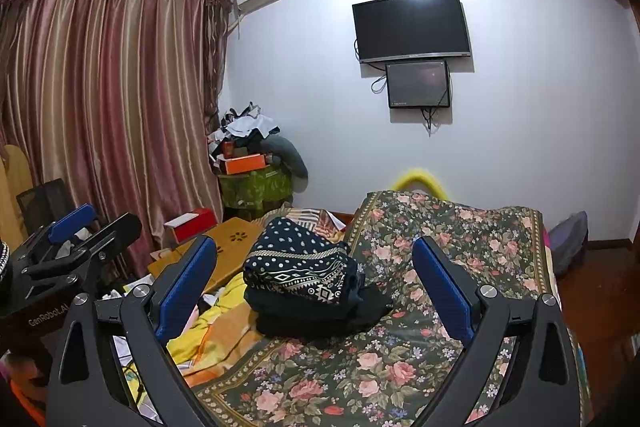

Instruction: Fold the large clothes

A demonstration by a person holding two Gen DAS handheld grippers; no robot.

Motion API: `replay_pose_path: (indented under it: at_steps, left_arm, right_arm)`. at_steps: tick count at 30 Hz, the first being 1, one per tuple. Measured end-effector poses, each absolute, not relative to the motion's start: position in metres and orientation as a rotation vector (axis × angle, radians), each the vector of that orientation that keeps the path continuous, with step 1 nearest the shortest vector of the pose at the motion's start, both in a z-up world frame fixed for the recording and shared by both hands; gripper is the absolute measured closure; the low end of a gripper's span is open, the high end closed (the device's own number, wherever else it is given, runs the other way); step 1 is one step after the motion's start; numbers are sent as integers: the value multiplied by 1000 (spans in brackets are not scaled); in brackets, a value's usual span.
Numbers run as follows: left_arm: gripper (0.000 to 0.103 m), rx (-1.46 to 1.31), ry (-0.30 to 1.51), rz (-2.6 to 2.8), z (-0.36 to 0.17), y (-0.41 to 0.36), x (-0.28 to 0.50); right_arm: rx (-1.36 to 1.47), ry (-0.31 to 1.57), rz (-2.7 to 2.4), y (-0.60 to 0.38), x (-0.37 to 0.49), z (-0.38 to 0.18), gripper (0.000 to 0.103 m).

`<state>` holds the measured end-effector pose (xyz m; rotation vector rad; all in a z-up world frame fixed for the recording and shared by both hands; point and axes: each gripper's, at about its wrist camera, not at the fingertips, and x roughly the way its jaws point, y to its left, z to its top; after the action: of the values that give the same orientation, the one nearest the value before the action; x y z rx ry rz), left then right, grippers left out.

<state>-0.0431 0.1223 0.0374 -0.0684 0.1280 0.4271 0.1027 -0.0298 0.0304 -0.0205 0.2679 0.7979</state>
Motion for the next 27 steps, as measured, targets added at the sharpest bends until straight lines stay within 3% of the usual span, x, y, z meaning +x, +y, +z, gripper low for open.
replay_pose_path:
  at_steps: [22, 27]
  left_arm:
    - [1, -87, 139, 421, 34, 127, -40]
    - [1, -96, 148, 415, 34, 131, -39]
  right_arm:
    - [-21, 279, 785, -30, 104, 34, 5]
    - [-8, 276, 773, -33, 103, 33, 1]
